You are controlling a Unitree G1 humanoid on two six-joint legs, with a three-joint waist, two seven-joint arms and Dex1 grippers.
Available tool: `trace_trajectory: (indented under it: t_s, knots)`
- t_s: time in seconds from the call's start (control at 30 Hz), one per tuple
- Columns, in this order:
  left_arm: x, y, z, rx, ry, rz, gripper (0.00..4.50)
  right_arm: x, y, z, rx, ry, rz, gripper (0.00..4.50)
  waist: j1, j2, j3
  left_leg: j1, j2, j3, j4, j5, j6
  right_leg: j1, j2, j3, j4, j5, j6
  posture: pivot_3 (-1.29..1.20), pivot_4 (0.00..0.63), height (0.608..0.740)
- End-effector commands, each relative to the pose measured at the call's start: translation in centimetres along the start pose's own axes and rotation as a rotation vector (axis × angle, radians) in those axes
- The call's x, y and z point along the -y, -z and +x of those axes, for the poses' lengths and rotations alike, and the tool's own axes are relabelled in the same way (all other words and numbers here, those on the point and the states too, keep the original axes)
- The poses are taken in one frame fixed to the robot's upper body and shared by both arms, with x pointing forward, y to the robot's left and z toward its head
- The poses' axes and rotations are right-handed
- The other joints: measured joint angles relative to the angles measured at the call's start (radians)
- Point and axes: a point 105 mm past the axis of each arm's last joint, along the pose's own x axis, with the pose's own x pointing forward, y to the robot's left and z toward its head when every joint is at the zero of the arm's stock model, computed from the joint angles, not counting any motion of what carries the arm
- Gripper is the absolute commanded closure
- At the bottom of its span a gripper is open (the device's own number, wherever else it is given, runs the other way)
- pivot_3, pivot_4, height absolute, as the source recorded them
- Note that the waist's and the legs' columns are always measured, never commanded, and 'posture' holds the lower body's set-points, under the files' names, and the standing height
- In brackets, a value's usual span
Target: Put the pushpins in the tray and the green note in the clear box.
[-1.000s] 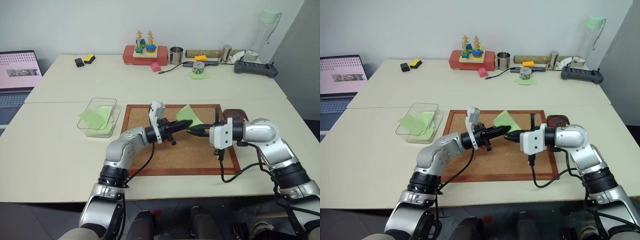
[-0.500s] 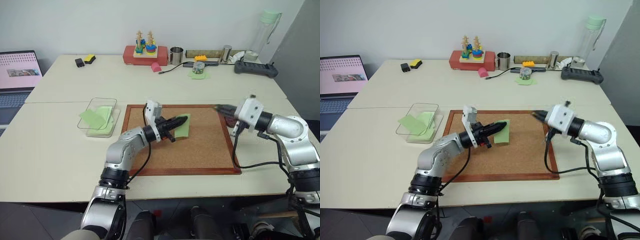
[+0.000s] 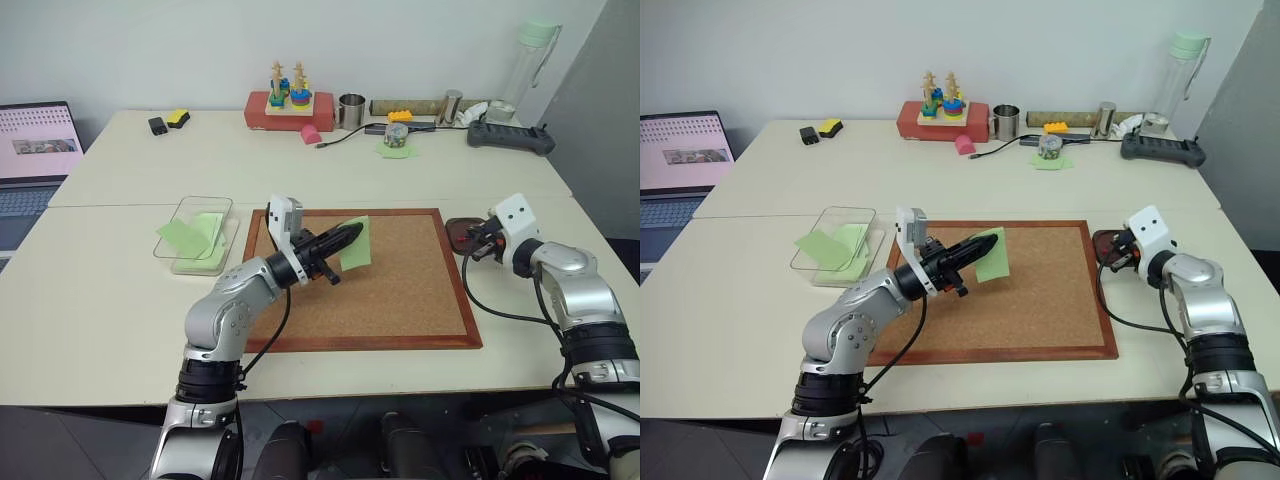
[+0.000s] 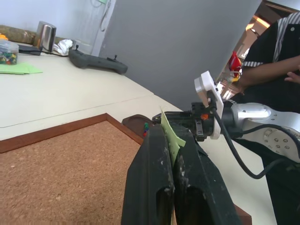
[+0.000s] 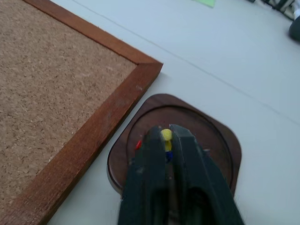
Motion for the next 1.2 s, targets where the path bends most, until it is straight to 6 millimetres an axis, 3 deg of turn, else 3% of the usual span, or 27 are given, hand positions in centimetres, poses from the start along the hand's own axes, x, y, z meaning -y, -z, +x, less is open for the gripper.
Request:
trace_trajectory:
  t_s: [0.03, 0.23, 0.33, 0.43, 0.53, 0.7, 0.8, 0.97, 1.2]
  knots:
    - [0.8, -1.1, 0.1, 0.032, 0.022, 0.026, 4.50, 1.0, -1.9, -0.1, 0.069, 0.032, 0.002, 3.23, 0.000, 0.000, 0.000, 0.000, 0.000, 0.000, 0.000, 0.000, 0.000, 0.000, 0.000, 0.000, 0.000, 0.000, 0.000, 0.00, 0.150, 0.740]
    - [0.6, -1.1, 0.0, 0.033, 0.010, 0.023, 4.50, 1.3, -2.7, -0.4, 0.109, 0.044, -0.018, 1.91, 0.000, 0.000, 0.000, 0.000, 0.000, 0.000, 0.000, 0.000, 0.000, 0.000, 0.000, 0.000, 0.000, 0.000, 0.000, 0.00, 0.150, 0.740]
    - [0.2, -1.9, -0.4, 0.054, -0.017, 0.037, 4.50, 0.8, -4.4, -1.1, 0.171, -0.012, -0.057, 1.25, 0.000, 0.000, 0.000, 0.000, 0.000, 0.000, 0.000, 0.000, 0.000, 0.000, 0.000, 0.000, 0.000, 0.000, 0.000, 0.00, 0.150, 0.740]
    - [-0.3, -3.2, -1.3, 0.090, -0.061, 0.063, 4.50, -0.9, -7.4, -2.3, 0.278, -0.147, -0.148, 1.25, -0.002, 0.000, 0.000, 0.000, 0.000, 0.000, 0.000, 0.000, 0.000, 0.000, 0.000, 0.000, 0.000, 0.000, 0.000, 0.00, 0.150, 0.740]
    - [-0.9, -4.8, -2.8, 0.120, -0.128, 0.114, 4.50, -4.2, -10.5, -4.3, 0.376, -0.374, -0.229, 1.25, -0.002, 0.000, 0.000, 0.000, 0.001, -0.001, 0.000, 0.000, 0.000, -0.001, 0.001, 0.000, 0.000, -0.002, 0.003, 0.00, 0.150, 0.740]
    - [-3.1, -7.8, -6.3, 0.133, -0.323, 0.276, 4.50, -9.3, -13.3, -6.8, 0.435, -0.682, -0.361, 1.25, -0.002, 0.000, 0.000, 0.001, 0.001, -0.002, 0.000, 0.000, 0.000, 0.000, 0.001, -0.002, 0.000, -0.002, 0.004, 0.00, 0.150, 0.740]
    - [-4.7, -9.8, -8.5, 0.143, -0.460, 0.381, 4.50, -10.7, -14.7, -7.2, 0.464, -0.746, -0.368, 1.25, 0.000, 0.000, 0.000, 0.001, 0.001, -0.003, 0.000, 0.000, 0.000, 0.001, 0.001, -0.002, 0.000, -0.003, 0.004, 0.00, 0.150, 0.740]
    - [-8.3, -12.7, -12.2, 0.149, -0.731, 0.570, 4.50, -12.5, -15.3, -7.5, 0.464, -0.847, -0.374, 1.25, 0.003, -0.001, 0.001, 0.001, 0.001, -0.003, 0.001, 0.000, 0.000, 0.002, 0.000, -0.003, 0.000, -0.002, 0.004, 0.00, 0.150, 0.740]
    - [-11.6, -12.4, -13.8, 0.057, -0.921, 0.699, 4.50, -12.9, -15.1, -7.4, 0.458, -0.867, -0.371, 1.25, 0.007, -0.001, 0.001, 0.000, 0.001, -0.003, 0.000, 0.000, 0.000, 0.001, -0.002, -0.003, -0.002, 0.000, 0.000, 0.00, 0.150, 0.740]
